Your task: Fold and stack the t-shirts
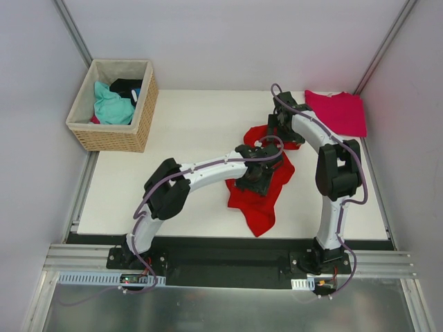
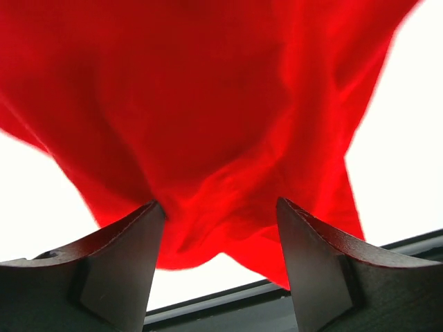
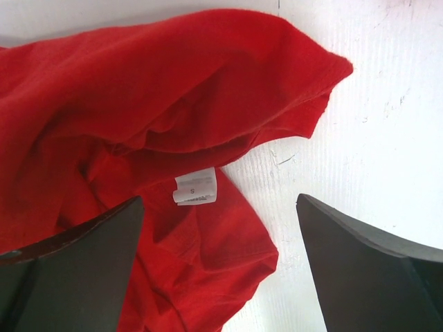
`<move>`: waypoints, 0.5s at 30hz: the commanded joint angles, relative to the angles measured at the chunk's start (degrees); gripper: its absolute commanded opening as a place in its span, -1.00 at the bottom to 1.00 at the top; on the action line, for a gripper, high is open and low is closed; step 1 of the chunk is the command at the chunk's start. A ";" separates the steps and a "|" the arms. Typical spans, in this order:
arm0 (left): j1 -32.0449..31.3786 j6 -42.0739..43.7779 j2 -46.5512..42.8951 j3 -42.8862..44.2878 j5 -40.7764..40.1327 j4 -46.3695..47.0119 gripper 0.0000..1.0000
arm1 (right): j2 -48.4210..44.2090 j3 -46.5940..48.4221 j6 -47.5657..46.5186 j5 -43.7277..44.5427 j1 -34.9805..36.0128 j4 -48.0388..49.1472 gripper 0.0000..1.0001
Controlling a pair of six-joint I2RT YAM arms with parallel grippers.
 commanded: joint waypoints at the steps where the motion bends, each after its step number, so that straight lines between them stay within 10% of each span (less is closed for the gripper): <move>1: -2.01 0.80 2.03 4.83 2.20 -2.73 0.29 | -3.42 -0.45 1.12 -0.47 -0.18 0.46 0.93; 15: -6.49 -1.57 0.56 5.10 1.06 -5.54 0.26 | -3.94 -2.38 1.48 -0.65 -0.27 1.17 0.93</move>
